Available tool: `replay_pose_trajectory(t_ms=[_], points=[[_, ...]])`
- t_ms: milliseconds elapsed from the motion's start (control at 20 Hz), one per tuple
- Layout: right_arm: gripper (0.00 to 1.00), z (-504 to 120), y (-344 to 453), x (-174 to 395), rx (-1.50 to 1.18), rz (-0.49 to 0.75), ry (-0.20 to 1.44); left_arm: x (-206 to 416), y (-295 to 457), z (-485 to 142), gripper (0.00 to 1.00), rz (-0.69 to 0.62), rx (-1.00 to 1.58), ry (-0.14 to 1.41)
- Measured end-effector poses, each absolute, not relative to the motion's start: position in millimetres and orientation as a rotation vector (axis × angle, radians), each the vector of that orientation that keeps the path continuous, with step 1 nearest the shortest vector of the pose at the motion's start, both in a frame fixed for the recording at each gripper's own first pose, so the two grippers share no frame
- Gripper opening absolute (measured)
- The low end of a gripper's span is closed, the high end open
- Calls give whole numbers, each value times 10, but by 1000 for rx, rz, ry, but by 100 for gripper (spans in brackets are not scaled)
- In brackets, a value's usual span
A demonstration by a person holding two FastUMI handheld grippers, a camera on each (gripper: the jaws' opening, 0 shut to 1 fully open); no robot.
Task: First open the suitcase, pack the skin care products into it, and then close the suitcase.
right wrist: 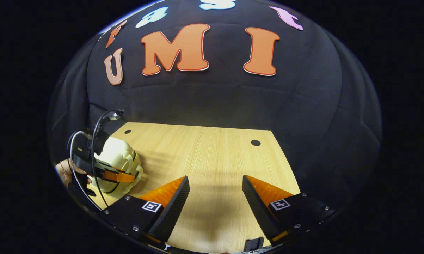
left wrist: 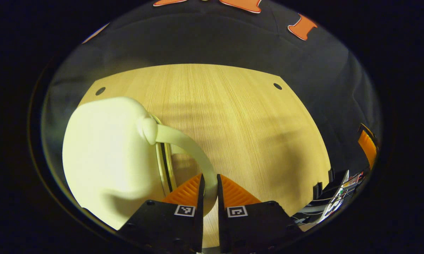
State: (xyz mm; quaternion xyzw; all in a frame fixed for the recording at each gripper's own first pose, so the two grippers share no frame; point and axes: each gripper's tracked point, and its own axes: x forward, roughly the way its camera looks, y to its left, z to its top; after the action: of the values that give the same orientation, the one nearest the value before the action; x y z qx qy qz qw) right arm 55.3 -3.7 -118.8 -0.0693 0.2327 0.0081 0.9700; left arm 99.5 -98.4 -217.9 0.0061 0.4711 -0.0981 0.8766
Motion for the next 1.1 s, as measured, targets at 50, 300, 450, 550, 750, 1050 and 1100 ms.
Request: replay_pose_trajectory(t_ms=[50,300,450,550,750,1050,1100], points=[[96,-1182,-17,549,-129,20,472,986,-983,-2101,27,-197,13,965],[96,-1058,91,594,-115,26,455,1121,-731,-1385,96,-171,8,750],[96,-788,137,573,-102,8,378,1266,-636,-725,93,-130,39,552],[96,-525,223,565,-75,9,288,1377,-579,-256,95,-103,65,416],[96,-154,384,529,-77,15,146,1430,-428,341,100,-15,104,140],[95,44,604,348,-121,-4,16,1348,-424,441,100,-21,4,-34],[95,9,637,306,-138,-2,15,1274,-319,553,100,20,-10,-66]])
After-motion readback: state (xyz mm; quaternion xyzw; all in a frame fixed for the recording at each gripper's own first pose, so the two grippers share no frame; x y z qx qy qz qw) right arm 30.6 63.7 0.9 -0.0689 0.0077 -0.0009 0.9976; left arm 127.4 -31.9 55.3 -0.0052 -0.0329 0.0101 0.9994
